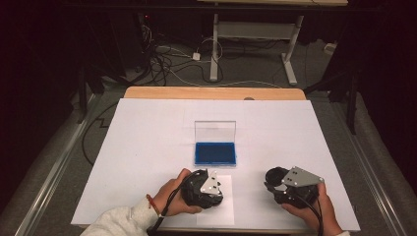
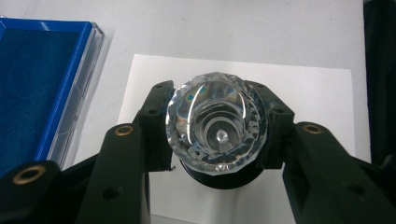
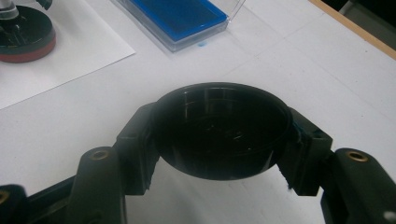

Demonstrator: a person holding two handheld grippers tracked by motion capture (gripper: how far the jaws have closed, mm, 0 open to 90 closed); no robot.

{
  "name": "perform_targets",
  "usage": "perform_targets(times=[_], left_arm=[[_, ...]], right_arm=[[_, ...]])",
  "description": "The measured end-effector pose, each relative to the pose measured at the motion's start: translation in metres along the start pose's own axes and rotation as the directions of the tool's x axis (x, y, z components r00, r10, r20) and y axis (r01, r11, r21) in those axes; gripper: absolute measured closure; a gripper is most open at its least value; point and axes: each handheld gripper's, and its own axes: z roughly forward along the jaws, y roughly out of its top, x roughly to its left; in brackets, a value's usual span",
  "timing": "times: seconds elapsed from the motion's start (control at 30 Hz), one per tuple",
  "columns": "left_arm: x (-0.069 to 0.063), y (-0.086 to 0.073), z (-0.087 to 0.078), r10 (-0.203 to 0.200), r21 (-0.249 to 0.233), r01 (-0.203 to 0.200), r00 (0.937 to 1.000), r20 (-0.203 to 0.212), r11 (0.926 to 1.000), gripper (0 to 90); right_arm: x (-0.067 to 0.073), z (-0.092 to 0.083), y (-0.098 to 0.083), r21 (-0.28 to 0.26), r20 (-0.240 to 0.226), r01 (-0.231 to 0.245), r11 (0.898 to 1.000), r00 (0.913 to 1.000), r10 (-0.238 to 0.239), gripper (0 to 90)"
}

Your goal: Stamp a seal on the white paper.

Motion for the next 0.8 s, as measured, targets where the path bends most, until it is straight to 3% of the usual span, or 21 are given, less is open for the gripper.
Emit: perform_targets(times=[0.47, 0.7, 0.8], left_arm=[[0.004, -0.001, 0.0, -0.018, -0.007, 0.019, 0.9994, 0.031, 0.9998, 54.6], [0.014, -0.004, -0.006, -0.069, -0.015, 0.07, 0.9957, 0.062, 0.9974, 54.6], [0.016, -0.003, -0.013, -0.079, -0.046, 0.082, 0.9946, 0.068, 0.9956, 54.6]], right_arm=[[0.001, 0.003, 0.0, 0.015, -0.018, 0.004, 1.0, 0.9998, -0.004, 38.9], [0.0, 0.004, -0.002, 0.017, -0.032, 0.001, 1.0, 0.9995, -0.001, 38.9], [0.0, 0.004, -0.002, 0.02, -0.036, 0.004, 1.0, 0.9993, -0.003, 38.9]])
